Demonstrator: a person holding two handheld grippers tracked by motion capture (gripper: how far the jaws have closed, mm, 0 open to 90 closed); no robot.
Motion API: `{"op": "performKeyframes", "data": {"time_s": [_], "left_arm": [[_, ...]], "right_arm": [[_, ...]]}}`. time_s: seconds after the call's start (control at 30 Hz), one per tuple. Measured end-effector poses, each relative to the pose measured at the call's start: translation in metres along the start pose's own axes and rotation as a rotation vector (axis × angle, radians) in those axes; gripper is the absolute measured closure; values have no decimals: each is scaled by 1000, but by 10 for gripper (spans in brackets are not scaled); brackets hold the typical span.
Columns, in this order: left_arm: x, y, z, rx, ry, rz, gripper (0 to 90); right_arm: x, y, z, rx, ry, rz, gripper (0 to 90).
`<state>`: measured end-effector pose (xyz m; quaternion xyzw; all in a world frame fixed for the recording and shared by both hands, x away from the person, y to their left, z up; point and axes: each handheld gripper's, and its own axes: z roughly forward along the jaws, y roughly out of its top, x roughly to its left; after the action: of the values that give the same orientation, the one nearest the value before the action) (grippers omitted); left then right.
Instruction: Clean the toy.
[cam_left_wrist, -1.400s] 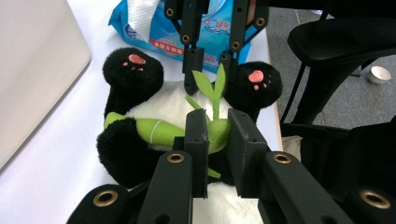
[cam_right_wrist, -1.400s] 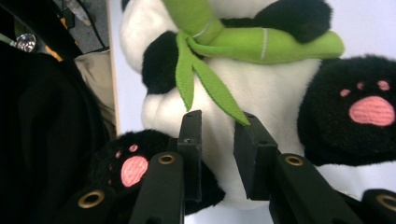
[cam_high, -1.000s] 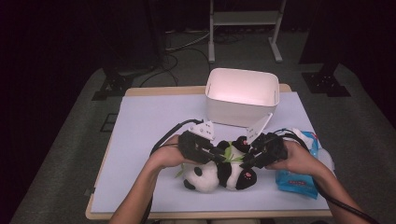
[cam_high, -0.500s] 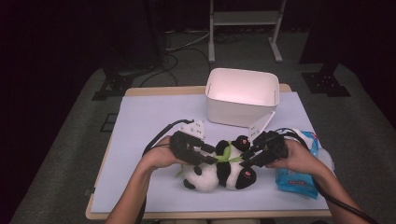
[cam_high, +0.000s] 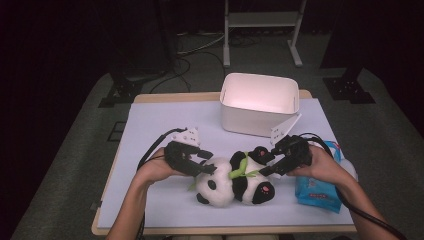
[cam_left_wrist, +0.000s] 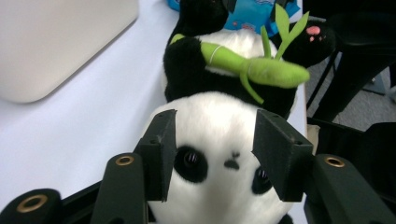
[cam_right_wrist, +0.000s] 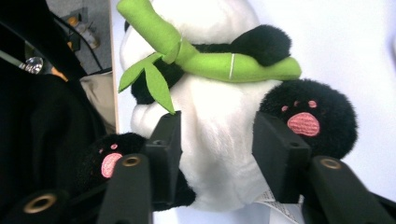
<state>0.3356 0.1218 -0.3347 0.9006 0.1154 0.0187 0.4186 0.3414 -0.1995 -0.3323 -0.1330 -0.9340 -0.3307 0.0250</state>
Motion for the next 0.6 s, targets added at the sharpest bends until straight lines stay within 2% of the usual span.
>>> {"op": "performKeyframes", "data": {"time_s": [0.1,0.13,0.23,0.27,0.37,0.4,0.6], "left_arm": [[1,-7,-4,-8,14,-18,466],[2,-11,-6,-14,33,-23,456],[4,-16,-9,-20,36,-35,423],[5,-20,-12,-14,62,-42,408],[6,-25,-15,-17,71,-50,378],[7,-30,-17,-16,96,-62,360],[8,-37,-24,-9,141,-75,320]], "right_arm": [[-1,-1,-1,-10,-7,5,476],[-2,-1,-1,-20,-8,11,433],[-5,-2,-3,-32,-11,15,413],[-7,-3,-5,-46,-8,27,381],[-10,-5,-8,-64,-17,42,356],[-14,-5,-11,-76,-17,57,343],[-17,-2,-15,-73,-32,52,301]]}}
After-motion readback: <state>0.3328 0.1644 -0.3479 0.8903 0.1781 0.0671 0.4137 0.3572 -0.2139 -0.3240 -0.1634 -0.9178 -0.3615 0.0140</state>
